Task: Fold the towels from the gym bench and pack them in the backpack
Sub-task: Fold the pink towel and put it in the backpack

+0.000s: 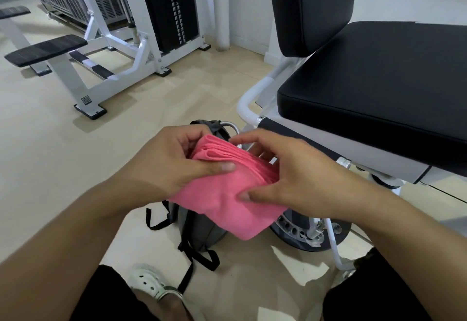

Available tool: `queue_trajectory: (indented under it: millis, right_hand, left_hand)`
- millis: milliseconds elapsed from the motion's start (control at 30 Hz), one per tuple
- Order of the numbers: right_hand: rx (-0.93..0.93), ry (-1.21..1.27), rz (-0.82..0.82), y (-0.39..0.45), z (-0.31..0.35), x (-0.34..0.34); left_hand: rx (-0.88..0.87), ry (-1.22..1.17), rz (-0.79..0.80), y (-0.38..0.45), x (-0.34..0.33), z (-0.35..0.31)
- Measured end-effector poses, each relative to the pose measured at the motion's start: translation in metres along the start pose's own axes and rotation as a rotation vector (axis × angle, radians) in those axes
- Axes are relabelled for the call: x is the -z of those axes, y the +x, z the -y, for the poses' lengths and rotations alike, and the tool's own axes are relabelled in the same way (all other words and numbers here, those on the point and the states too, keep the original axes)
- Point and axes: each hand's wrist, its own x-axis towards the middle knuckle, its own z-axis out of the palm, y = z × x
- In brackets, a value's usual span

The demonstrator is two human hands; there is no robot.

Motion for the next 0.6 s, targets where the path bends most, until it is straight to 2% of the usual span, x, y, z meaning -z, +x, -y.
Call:
queue_trajectory:
  millis: [100,300,500,600]
  right_hand:
    - [-0.043,-0.070,0.007,0.000,-0.002,0.004]
    - [-0.117,0.048,-0.084,-0.001,-0.004,0.018]
    - [-0.062,-0.075,-0.002,-0.005,0.004,0.008]
    - [-0.054,-0.040,-0.038,-0.003,0.005,0.007]
  left_hand:
    - [-0.003,-0.048,0.025,0.000,0.004,-0.002]
    - [0.017,-0.140,0.032,-0.001,0.009,-0.002]
    - [0.006,-0.175,0.034,-0.001,-0.008,-0.002]
    - [0.052,-0.142,-0.021,0.002,-0.005,0.000]
